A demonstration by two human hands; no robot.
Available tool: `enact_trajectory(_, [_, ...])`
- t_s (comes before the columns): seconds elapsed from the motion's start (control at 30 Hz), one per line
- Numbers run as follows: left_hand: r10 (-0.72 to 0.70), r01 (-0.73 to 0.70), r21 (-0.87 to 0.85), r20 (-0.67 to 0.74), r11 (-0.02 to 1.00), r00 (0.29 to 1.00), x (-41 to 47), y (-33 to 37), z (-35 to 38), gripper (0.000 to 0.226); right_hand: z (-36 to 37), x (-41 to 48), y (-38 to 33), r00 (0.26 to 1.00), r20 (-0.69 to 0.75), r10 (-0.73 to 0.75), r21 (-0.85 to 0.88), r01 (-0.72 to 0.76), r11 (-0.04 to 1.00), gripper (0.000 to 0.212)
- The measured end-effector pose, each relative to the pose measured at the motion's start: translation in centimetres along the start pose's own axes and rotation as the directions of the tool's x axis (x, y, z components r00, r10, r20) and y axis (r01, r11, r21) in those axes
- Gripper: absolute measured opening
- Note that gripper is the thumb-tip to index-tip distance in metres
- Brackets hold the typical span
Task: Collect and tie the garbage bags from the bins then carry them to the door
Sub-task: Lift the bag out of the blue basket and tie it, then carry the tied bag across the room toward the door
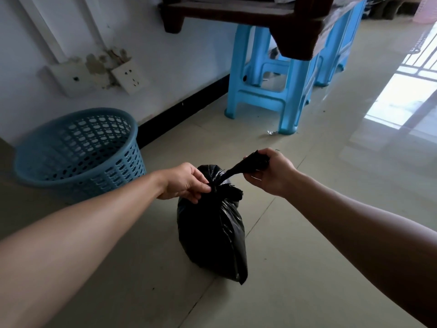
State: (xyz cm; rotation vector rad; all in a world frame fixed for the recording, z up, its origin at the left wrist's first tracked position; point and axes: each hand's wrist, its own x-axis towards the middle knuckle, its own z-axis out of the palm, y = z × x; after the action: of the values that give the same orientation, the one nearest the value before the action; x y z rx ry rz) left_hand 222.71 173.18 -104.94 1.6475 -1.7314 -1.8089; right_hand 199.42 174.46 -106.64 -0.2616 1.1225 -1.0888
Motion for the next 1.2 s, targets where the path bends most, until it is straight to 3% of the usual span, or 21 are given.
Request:
enact_trajectory(0.23, [0.02,0.01,0.19,-0.154,0.982,0.988,0.4,-1.9,-0.9,0.005,-0.1,-0.4,-0.1,0.953,-0.269,-0.138,-0.193,0.087,0.977,0.008])
enact_trajectory(0.47, [-0.043,0.097,0.286,-0.19,0.953,0.981,0.5,-3.8,-1.5,0.002,0.0,0.0,0.3,0.921,-0.306,-0.242,-0.334,0.134,0.933,0.007])
enact_trajectory(0.6, [-0.088,0.117,0.111,-0.233,0.987,0.968,0.6,-4.8,-3.2,0.011,0.5,0.0,-0.2,0.921,-0.13,-0.368,-0.552,0.241,0.798,0.018])
enact_trajectory(0.7, [-0.123,0.141,0.01,-0.44,0.99,0.89,1.8,-6.1,-4.9,0.012,1.5,0.2,-0.1,0.915,0.014,-0.404,-0.629,0.322,0.708,0.028])
enact_trajectory(0.77, [-0.092,0.169,0.094,-0.544,0.981,0.834,3.2,-7.1,-5.9,0.014,2.0,0.3,0.3,0.893,0.12,-0.434,-0.675,0.394,0.624,0.036])
enact_trajectory(0.87, [-0.057,0.238,0.245,-0.574,0.94,0.817,3.4,-9.0,-5.5,0.007,1.7,-0.6,1.6,0.885,0.253,-0.39,-0.739,0.437,0.512,0.013])
enact_trajectory(0.97, [-0.168,0.358,0.329,-0.487,0.874,0.857,-0.1,-11.0,-3.0,0.005,1.0,-2.8,3.0,0.941,0.192,-0.279,-0.858,0.299,0.419,0.013])
enact_trajectory(1.07, [-0.288,0.443,0.346,-0.417,0.827,0.862,-6.1,-10.3,-0.9,0.011,2.2,-5.7,2.7,0.987,0.079,-0.142,-0.975,0.106,0.196,0.018])
enact_trajectory(1.2, [-0.381,0.49,0.246,-0.381,0.836,0.842,-13.5,-6.6,-0.5,0.012,7.6,-9.8,0.0,0.995,0.095,0.01,-0.994,0.095,-0.059,0.02])
